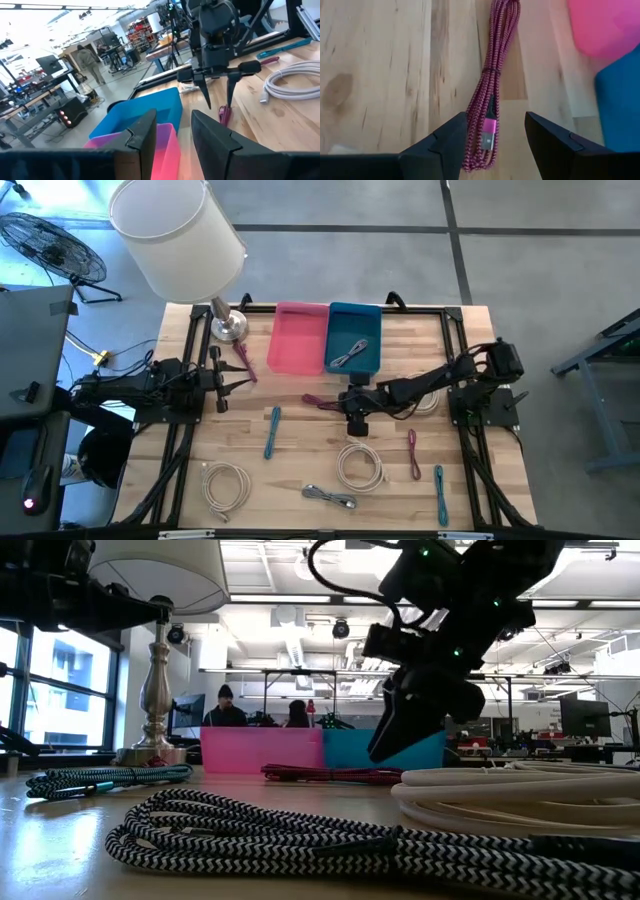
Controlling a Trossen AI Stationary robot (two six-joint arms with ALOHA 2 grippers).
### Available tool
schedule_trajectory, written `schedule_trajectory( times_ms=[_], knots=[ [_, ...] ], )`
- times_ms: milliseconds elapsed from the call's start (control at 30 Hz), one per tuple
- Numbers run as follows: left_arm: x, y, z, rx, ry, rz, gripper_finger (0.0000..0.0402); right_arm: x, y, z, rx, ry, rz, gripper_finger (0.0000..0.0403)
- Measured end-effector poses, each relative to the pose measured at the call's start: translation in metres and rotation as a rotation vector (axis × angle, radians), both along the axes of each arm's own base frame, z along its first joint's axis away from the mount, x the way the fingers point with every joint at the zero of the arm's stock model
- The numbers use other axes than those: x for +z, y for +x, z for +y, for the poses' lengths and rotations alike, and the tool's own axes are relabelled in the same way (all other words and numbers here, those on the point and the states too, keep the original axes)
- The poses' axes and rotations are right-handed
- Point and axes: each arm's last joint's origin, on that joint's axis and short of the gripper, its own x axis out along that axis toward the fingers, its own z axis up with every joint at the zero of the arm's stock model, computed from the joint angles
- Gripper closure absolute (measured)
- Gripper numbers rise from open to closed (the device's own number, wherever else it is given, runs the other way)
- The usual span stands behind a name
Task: Pick & Place USB Port
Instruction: Put the middle pink charger cable into the blue bin
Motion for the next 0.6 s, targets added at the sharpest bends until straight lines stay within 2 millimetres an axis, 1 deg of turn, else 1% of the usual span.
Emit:
schedule_trajectory(
  times_ms=[300,367,433,467,600],
  knots=[
    [0.0,0.0,0.0,0.0,0.0,-0.001,0.0279,-0.014,0.001,-0.005,-0.011,0.087,0.045,0.0211],
    [0.0,0.0,0.0,0.001,0.0,-0.001,0.0279,-0.015,0.0,-0.006,-0.008,0.095,0.067,0.0219],
    [0.0,0.0,0.0,0.001,0.0,-0.001,0.0279,-0.016,-0.001,-0.007,-0.01,0.094,0.079,0.0242],
    [0.0,0.0,0.0,0.001,0.0,-0.001,0.0279,-0.016,-0.001,-0.007,-0.011,0.092,0.084,0.0261],
    [0.0,0.0,0.0,0.001,0.0,-0.001,0.0279,-0.016,-0.001,-0.01,-0.002,0.095,0.092,0.0361]
  ],
)
